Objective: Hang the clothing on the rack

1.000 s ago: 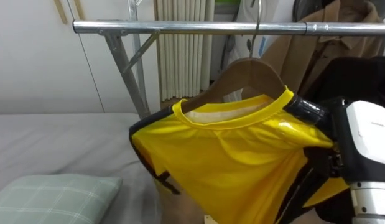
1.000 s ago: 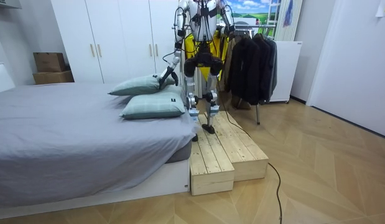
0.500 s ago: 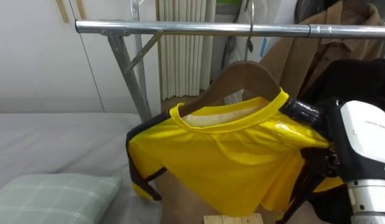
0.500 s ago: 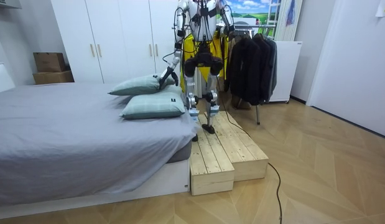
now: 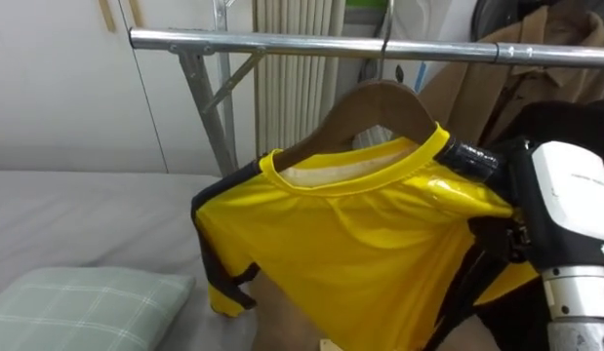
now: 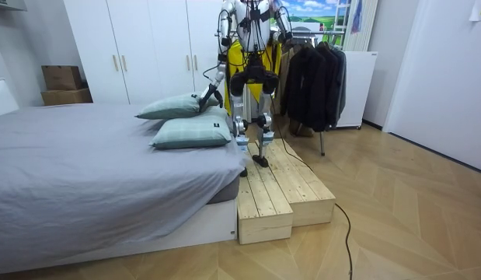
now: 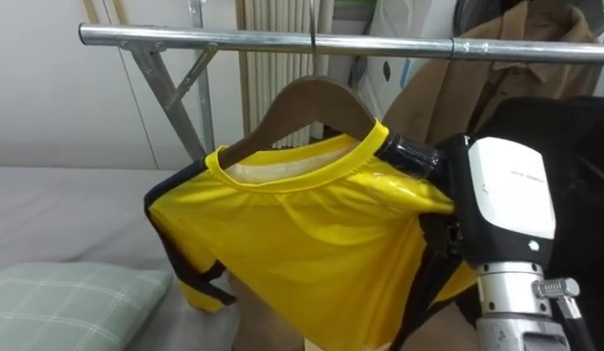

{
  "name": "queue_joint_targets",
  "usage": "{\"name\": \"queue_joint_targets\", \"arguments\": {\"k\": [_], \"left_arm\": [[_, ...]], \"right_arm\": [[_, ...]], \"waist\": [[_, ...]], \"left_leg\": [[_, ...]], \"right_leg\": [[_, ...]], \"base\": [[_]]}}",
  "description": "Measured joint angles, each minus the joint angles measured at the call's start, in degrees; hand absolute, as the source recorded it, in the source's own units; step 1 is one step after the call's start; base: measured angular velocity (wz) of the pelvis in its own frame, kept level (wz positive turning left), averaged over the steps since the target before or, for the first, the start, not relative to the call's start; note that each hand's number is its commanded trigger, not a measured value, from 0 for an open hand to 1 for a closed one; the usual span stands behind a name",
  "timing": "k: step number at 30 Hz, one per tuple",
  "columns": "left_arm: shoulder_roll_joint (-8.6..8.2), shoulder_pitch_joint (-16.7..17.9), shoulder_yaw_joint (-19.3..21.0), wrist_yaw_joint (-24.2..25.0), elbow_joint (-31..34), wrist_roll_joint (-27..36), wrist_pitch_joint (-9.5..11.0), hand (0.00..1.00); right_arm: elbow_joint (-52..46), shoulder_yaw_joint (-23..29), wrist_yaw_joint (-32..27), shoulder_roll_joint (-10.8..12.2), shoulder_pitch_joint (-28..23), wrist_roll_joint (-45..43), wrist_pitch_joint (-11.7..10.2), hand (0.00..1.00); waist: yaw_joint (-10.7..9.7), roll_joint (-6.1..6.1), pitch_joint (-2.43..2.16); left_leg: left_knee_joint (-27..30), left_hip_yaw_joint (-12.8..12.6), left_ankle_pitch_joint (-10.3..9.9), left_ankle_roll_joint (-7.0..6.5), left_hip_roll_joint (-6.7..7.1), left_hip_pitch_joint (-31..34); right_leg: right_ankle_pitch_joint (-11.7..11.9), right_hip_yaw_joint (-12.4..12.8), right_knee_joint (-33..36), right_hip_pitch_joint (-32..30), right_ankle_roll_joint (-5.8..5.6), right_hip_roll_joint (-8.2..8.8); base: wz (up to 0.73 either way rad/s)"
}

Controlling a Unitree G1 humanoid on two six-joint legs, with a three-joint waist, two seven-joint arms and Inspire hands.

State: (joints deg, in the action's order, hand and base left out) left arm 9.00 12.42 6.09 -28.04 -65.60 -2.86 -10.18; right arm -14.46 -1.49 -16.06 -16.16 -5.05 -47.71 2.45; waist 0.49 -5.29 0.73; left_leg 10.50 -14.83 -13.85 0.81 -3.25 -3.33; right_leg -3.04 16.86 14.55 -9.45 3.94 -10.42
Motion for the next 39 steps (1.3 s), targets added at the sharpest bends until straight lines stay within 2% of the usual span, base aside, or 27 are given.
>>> {"name": "queue_joint_targets", "arguments": {"k": [5, 10, 14, 26, 31, 34, 39], "left_arm": [[0.24, 0.0, 0.0, 0.09, 0.01, -1.72, 0.53, 0.0], [0.73, 0.0, 0.94, 1.23, 0.02, -4.65, 0.53, 0.0], [0.81, 0.0, 0.92, 1.22, 0.03, -4.67, 0.53, 0.0], [1.06, -0.1, 0.72, 1.16, 0.04, -4.66, 0.54, 0.0], [1.09, 0.56, 1.65, 1.19, 2.36, -4.98, 0.54, 0.0], [0.88, 1.28, 2.94, 1.18, 5.29, -4.98, 0.53, 0.0], [0.43, 1.27, 3.92, 0.61, 6.46, -6.87, 0.53, 0.0]], "right_arm": [[0.7, 0.0, 0.05, -0.21, 0.76, 0.06, 0.11, 1.0], [0.71, 0.08, 0.51, -1.47, 4.65, -0.04, 0.14, 1.0], [0.74, 0.08, 0.53, -1.58, 7.13, 0.87, 0.09, 1.0], [3.79, 0.07, 2.26, -1.79, 7.89, 9.42, 0.12, 1.0], [9.31, 0.6, 4.47, -2.14, 9.73, 19.79, 0.09, 1.0], [12.09, 0.69, 6.1, -2.16, 9.73, 21.64, 0.18, 1.0], [16.4, 0.69, 7.82, -2.16, 11.73, 21.6, 0.82, 1.0]], "waist": [[1.05, -0.39, 0.03], [1.54, -0.66, 0.01], [1.62, -0.64, 0.02], [1.68, -0.63, 0.03], [2.36, -0.61, 0.04], [3.1, -0.62, 0.07], [3.72, -0.64, 0.07]], "left_leg": [[-0.03, 0.41, 0.0, 0.0, -0.04, -0.1], [-0.07, 0.88, 0.01, 0.01, -0.06, -0.09], [-0.26, 1.08, 0.06, 0.09, -0.21, -0.43], [-0.97, 2.28, 0.19, 0.32, -0.36, -1.17], [-0.95, 2.58, 0.26, 0.51, -0.48, -1.35], [-0.96, 2.6, 0.31, 0.59, -0.46, -1.06], [-0.74, 3.28, 0.43, 0.73, -0.45, -0.48]], "right_leg": [[-0.01, -0.47, -0.07, 0.38, 0.03, 0.15], [-0.05, -1.17, -0.42, 0.45, 0.09, 0.31], [-0.08, -1.52, -0.92, 0.8, 0.23, 0.29], [-0.48, -3.06, -1.01, 1.55, 0.8, 0.42], [-0.69, -3.29, -0.89, 1.77, 1.03, 0.42], [-0.76, -3.3, -0.89, 1.46, 1.1, 0.38], [-0.73, -3.65, -0.56, 1.3, 1.18, 0.48]], "base": [[0.05], [0.04], [0.04], [0.05], [0.02], [0.0], [0.04]]}}
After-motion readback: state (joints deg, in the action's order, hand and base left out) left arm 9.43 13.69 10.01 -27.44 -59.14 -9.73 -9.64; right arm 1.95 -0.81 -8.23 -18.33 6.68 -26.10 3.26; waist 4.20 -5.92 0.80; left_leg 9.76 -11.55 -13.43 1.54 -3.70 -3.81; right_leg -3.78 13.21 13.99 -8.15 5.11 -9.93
